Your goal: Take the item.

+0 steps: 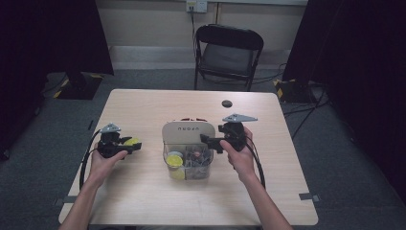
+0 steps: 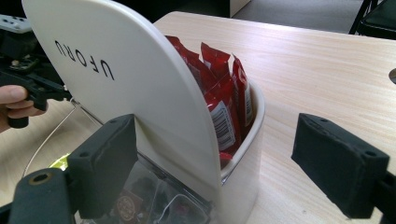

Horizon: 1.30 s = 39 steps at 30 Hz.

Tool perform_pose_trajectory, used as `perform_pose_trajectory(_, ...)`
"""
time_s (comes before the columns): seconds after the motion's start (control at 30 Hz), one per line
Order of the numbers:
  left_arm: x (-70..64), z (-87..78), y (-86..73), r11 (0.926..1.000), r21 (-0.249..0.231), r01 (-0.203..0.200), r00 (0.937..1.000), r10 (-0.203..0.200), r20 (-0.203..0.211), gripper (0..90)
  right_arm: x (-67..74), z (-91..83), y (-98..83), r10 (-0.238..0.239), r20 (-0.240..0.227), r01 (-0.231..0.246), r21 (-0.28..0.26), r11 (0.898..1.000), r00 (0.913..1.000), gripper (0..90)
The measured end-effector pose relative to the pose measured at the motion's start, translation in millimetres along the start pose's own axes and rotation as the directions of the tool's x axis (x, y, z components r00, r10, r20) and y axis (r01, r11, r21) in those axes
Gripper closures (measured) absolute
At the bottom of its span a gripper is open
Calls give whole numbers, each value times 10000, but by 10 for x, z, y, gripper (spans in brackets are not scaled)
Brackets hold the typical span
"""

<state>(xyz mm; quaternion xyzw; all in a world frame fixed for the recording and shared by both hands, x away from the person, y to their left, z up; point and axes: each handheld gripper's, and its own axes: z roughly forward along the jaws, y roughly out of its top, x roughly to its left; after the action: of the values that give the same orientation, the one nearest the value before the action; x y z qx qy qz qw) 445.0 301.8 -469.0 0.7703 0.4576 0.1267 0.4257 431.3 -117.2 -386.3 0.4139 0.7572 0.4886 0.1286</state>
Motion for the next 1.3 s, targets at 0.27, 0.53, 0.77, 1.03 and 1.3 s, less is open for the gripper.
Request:
perform_pose_trajectory(0.27,11,104,-35,9996,270,-85,10000,85,19,392,-2,1,1,12,-9,-12,7,10000,10000,134)
perform_pose_trajectory(0.53,32,169,-72,9987,511,32,10000,-30,-43,391,3,-1,0,0,17,0,2,10000,10000,135)
perform_pose_trajectory(0.77,42,194,-105,9976,684,113,9998,-100,-197,389,3,-1,0,-7,20,7,-1,10000,10000,135)
perform_pose_trajectory(1.03,47,208,-122,9975,684,191,9997,-178,-195,382,8,3,-1,-22,14,22,22,10000,10000,136)
perform_pose_trajectory(1.3,73,162,-126,9983,409,420,9990,-412,-198,236,8,4,1,-42,2,42,37,10000,10000,136)
